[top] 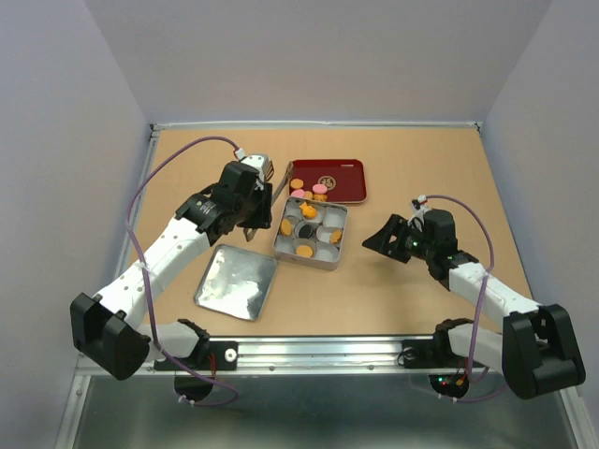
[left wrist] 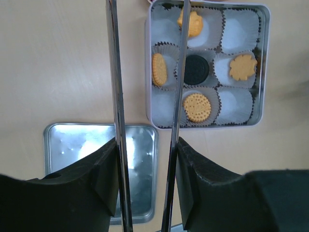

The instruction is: Pack the cookies

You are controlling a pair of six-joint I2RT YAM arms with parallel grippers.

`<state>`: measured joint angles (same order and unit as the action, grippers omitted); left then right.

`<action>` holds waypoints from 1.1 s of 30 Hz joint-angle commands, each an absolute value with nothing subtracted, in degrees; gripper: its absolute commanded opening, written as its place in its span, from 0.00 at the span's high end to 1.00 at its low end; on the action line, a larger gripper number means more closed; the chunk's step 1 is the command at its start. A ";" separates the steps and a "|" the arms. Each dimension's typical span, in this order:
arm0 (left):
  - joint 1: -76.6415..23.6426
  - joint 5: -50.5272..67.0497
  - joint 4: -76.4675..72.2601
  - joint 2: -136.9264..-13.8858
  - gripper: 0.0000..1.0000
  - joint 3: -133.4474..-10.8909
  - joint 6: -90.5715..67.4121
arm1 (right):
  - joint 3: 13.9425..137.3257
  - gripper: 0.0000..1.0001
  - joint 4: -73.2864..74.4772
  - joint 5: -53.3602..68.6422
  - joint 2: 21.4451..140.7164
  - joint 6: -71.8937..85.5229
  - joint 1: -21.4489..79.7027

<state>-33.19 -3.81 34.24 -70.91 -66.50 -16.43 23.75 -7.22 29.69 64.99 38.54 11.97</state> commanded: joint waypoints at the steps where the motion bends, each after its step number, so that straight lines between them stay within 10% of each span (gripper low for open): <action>1: -30.41 -3.16 30.06 -70.49 0.46 -68.12 -12.75 | 30.23 0.25 4.04 22.68 60.57 33.66 11.69; 26: -18.46 -2.90 12.83 -97.81 0.49 -70.75 -12.13 | 33.23 0.25 6.24 23.11 60.48 33.40 11.69; 33: -18.37 -3.08 10.37 -101.25 0.33 -70.93 -11.69 | 31.03 0.25 5.80 22.50 60.38 34.72 11.69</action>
<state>-18.28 -2.66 13.98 -102.50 -68.10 -12.08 32.84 6.92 23.73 60.71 34.33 11.97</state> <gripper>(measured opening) 0.652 0.749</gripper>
